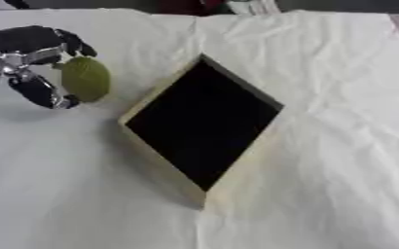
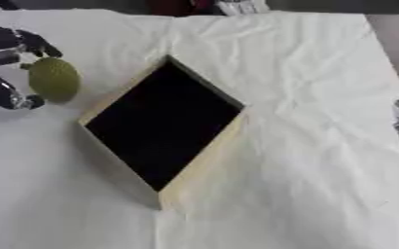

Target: Pick up objects on the table and place them in the box.

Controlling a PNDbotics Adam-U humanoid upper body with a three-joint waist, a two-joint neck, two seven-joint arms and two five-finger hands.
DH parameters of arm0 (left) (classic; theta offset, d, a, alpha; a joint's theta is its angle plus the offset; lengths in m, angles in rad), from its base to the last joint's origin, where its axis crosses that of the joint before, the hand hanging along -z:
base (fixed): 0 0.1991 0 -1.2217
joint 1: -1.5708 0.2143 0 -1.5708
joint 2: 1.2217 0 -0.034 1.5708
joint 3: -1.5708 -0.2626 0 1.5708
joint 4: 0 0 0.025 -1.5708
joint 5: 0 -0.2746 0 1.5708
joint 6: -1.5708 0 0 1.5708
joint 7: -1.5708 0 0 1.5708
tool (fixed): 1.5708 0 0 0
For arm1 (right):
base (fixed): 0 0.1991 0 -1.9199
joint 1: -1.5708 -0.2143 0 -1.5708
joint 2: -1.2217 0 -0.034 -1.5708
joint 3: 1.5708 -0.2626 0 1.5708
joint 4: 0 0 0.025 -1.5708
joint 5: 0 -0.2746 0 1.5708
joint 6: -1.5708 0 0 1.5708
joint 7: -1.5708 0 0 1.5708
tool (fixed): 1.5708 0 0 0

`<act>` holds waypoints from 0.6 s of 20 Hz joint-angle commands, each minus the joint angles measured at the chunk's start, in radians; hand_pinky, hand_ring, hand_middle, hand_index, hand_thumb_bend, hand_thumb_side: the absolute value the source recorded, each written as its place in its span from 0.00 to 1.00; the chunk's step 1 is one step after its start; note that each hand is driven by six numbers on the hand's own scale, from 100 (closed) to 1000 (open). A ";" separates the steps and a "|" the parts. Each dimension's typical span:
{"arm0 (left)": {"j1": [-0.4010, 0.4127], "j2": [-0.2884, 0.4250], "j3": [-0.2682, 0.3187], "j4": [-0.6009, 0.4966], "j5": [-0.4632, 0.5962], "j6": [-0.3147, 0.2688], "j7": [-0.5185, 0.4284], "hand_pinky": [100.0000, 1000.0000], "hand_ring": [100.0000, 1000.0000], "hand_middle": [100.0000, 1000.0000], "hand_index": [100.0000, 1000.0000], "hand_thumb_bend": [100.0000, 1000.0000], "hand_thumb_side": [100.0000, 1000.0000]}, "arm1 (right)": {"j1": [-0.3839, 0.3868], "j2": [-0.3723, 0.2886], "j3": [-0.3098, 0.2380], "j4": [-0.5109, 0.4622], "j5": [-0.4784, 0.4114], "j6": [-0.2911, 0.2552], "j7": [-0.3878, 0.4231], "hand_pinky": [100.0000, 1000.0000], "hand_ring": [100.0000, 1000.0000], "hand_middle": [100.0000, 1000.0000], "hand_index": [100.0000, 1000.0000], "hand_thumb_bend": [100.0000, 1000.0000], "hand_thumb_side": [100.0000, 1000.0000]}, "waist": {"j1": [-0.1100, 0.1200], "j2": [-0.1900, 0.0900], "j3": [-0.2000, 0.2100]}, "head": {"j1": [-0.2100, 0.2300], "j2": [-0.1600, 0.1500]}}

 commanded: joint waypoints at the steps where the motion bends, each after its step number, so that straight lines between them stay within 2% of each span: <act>1: -0.032 0.002 0.016 0.035 -0.013 -0.002 -0.002 0.85 0.82 0.80 0.90 0.38 0.00 | -0.012 -0.011 -0.007 -0.021 -0.004 0.002 -0.003 0.82 0.75 0.76 0.88 0.22 0.68 | 0.000 -0.020 -0.002 | 0.002 0.004; 5: -0.045 -0.011 0.016 0.084 -0.065 0.001 0.014 0.85 0.83 0.80 0.91 0.36 0.00 | -0.012 -0.010 -0.007 -0.021 -0.005 0.002 -0.004 0.82 0.75 0.76 0.87 0.22 0.68 | -0.001 -0.019 -0.004 | 0.002 0.002; 8: -0.048 -0.020 0.017 0.109 -0.111 0.002 0.042 0.83 0.81 0.77 0.89 0.26 0.00 | -0.011 -0.009 -0.007 -0.021 -0.006 0.002 -0.004 0.82 0.75 0.75 0.87 0.22 0.68 | -0.002 -0.018 -0.005 | 0.002 0.002; 12: -0.053 -0.025 0.017 0.122 -0.157 0.010 0.081 0.80 0.79 0.75 0.89 0.20 0.00 | -0.011 -0.008 -0.006 -0.021 -0.007 0.003 -0.003 0.82 0.75 0.75 0.87 0.22 0.68 | -0.002 -0.018 -0.004 | 0.001 0.001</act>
